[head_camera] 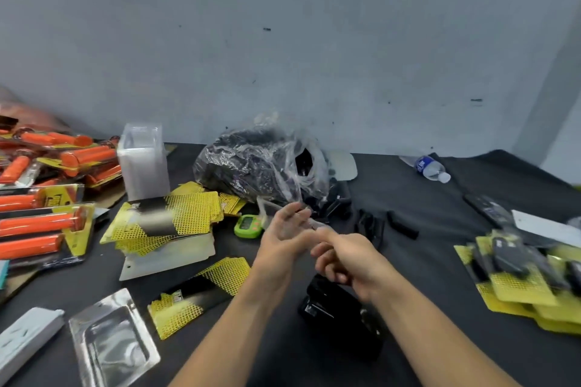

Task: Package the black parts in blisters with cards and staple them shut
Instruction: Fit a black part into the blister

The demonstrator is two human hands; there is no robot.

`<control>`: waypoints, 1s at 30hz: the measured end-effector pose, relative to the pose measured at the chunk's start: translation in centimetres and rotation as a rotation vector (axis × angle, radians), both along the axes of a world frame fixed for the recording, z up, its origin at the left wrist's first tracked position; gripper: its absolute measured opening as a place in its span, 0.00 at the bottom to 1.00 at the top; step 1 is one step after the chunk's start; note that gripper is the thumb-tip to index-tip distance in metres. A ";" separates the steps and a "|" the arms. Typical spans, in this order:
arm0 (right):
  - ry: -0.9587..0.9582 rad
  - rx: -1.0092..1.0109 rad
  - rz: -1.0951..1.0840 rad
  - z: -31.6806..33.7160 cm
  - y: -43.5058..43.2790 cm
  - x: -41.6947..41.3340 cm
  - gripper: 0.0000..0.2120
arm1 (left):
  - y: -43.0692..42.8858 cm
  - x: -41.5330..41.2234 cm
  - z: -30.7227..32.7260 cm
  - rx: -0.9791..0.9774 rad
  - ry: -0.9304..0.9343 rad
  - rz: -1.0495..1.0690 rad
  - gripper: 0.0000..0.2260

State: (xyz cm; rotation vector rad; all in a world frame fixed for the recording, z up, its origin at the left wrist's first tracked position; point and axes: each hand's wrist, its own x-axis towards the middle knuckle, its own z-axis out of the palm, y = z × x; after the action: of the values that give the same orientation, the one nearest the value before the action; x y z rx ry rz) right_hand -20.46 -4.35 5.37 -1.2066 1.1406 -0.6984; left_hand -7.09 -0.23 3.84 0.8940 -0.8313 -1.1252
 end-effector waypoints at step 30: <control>-0.284 -0.211 -0.111 -4.6 -0.8 -3.6 0.21 | -1.5 1.2 -5.1 0.237 -0.749 0.463 0.16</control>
State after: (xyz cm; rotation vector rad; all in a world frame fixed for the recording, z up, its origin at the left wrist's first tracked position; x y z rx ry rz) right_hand -24.08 -5.16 0.76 -1.1800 0.9175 -1.0604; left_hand -5.93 -1.70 -1.24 1.6586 -1.0222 -0.4683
